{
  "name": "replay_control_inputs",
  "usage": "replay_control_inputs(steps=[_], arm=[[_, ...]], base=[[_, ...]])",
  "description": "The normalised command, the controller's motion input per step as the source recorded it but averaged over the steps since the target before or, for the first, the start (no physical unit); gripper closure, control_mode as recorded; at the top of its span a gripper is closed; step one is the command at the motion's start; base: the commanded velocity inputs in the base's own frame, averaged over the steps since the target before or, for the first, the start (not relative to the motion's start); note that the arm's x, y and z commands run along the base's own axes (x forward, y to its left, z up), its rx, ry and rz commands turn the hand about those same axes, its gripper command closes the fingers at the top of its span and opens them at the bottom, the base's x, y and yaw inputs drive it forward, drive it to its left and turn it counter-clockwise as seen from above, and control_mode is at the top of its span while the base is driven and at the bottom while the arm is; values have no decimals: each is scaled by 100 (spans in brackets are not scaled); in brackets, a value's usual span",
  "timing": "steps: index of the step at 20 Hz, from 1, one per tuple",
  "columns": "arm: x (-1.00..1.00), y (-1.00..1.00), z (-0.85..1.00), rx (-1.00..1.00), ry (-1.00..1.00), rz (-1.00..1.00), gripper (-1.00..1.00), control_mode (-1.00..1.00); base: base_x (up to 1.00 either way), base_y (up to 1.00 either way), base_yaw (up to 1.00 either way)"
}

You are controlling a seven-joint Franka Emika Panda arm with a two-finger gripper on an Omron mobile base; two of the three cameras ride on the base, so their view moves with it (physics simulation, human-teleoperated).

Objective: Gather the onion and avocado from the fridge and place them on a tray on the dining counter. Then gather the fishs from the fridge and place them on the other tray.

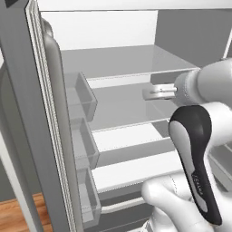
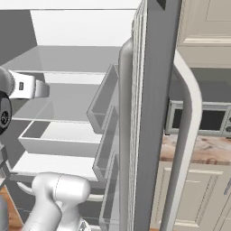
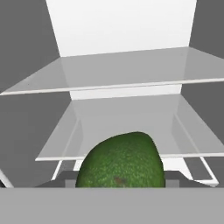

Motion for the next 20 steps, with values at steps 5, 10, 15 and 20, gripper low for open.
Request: replay_control_inputs(steps=[5,10,15,20], arm=[[-82,-13,4,2,3,-5,100,-100],[-17,0,-14,0,5,-2,100,-100],[-37,0,-8,0,-2,-2,100,-100],[0,0,0,0,0,0,100,100]], base=[[0,0,0],[0,0,0],[0,0,0],[-89,0,-9]])
